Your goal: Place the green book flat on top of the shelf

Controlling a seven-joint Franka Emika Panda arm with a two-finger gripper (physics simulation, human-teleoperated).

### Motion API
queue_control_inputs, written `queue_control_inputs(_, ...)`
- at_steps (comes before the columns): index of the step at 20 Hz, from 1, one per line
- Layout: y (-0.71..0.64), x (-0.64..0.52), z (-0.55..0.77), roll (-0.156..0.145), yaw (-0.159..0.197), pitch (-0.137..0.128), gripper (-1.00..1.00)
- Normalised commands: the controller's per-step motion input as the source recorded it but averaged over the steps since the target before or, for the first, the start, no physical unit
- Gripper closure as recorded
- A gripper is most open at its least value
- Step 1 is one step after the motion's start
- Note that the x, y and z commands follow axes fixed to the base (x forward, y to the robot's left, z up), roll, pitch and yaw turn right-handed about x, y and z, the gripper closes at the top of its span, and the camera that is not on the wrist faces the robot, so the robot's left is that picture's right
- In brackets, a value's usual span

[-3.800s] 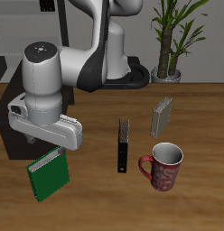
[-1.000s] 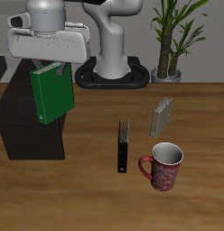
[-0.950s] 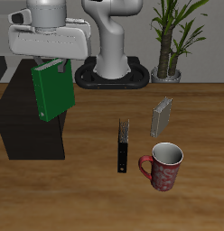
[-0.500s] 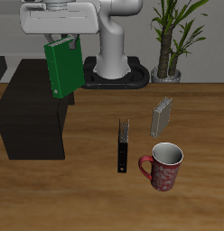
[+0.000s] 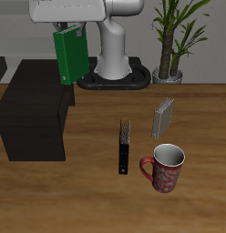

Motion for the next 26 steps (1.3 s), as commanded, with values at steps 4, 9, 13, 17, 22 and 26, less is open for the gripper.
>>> queue_control_inputs(4, -0.08, -0.32, -0.02, 0.004, 0.027, 0.020, 1.00)
queue_control_inputs(9, -0.16, -0.28, -0.14, 0.003, 0.035, 0.021, 1.00)
queue_control_inputs(13, -0.13, -0.21, -0.10, -0.028, 0.056, 0.002, 1.00)
queue_control_inputs(17, -0.10, -0.21, 0.02, -0.068, 0.088, -0.038, 1.00)
queue_control_inputs(22, -0.24, -0.23, 0.17, -0.253, 0.188, -0.126, 1.00)
queue_control_inputs(26, -0.17, -0.08, 0.08, -0.141, 0.055, -0.073, 1.00)
